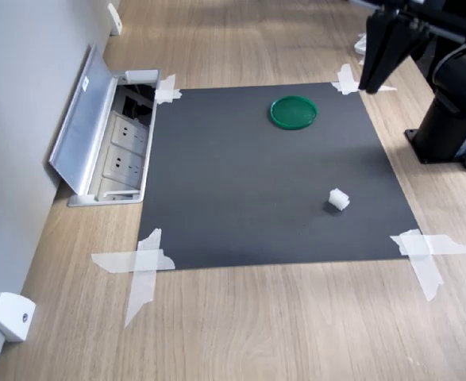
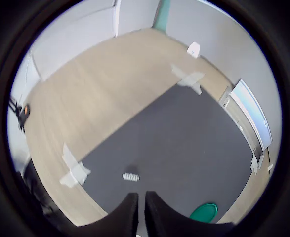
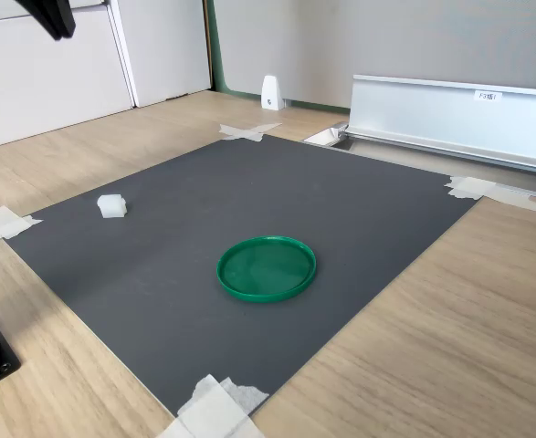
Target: Grasp a white terminal and put it on the green lid.
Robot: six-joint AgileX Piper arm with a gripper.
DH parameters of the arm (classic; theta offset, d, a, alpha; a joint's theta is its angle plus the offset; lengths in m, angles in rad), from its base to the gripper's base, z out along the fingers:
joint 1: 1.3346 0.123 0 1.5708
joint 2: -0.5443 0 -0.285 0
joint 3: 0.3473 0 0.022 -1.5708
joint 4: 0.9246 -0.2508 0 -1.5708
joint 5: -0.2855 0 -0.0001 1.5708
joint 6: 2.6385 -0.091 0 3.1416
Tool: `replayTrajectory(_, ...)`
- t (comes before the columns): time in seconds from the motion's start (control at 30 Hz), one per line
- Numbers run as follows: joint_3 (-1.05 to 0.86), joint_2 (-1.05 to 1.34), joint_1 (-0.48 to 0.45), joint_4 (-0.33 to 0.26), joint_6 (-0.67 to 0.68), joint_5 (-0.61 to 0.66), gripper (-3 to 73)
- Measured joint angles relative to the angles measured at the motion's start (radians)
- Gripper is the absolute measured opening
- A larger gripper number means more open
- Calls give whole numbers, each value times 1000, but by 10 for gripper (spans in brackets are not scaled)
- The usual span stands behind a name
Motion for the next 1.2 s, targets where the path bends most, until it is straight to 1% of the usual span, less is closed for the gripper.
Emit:
replayTrajectory(0.07,0,-18,20,21,16,13,143)
replayTrajectory(0.13,0,-36,29,25,24,12,231)
replayTrajectory(0.23,1,-60,30,27,29,-1,410)
replayTrajectory(0.33,9,-81,31,19,5,-15,561)
replayTrajectory(0.4,22,-95,31,0,-41,-16,637)
replayTrajectory(0.47,36,-111,31,-8,-98,-16,681)
replayTrajectory(0.53,38,-129,31,-4,-128,-17,696)
replayTrajectory(0.6,37,-146,31,14,-139,-17,700)
replayTrajectory(0.7,20,-156,31,35,-141,-30,700)
replayTrajectory(0.8,-19,-156,38,35,-127,-61,700)
replayTrajectory(1.03,-130,-156,137,43,-128,-152,679)
replayTrajectory(1.2,-174,-178,149,47,-149,-211,676)
